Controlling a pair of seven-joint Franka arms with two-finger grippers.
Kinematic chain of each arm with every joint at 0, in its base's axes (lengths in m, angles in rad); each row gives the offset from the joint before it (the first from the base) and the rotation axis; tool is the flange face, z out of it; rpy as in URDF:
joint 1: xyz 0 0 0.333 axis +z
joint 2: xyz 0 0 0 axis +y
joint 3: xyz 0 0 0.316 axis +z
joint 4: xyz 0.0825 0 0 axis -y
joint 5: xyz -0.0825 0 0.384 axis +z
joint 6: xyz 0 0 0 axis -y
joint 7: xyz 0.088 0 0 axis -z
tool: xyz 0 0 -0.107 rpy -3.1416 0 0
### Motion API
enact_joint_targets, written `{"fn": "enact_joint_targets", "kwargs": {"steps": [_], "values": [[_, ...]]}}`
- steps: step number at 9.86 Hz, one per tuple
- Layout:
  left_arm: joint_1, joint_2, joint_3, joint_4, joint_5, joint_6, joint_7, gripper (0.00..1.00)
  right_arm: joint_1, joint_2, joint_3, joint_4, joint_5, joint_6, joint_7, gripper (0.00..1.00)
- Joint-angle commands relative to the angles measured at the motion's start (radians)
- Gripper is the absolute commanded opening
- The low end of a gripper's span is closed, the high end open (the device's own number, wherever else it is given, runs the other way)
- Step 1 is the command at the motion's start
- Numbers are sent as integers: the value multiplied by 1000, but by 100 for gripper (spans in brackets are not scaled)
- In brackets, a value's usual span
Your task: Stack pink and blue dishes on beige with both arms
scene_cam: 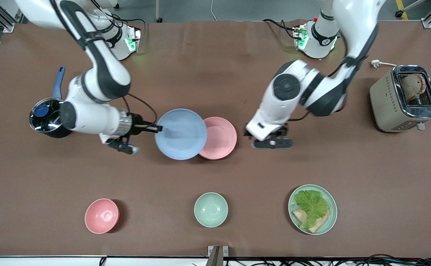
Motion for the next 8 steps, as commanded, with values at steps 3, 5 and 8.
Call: {"fn": "enact_joint_targets", "kwargs": {"steps": [3,5,8], "values": [[-1,-279,242,-132,-221,-55,350,100,65,27,77,-148,-2,353,63,3],[0,-402,332,-113,-221,-151,467,100,91,72,77,-176,-2,459,62,5],[26,-408,353,144,-226,-469,509,100,109,119,77,-179,-2,523,59,28]]}}
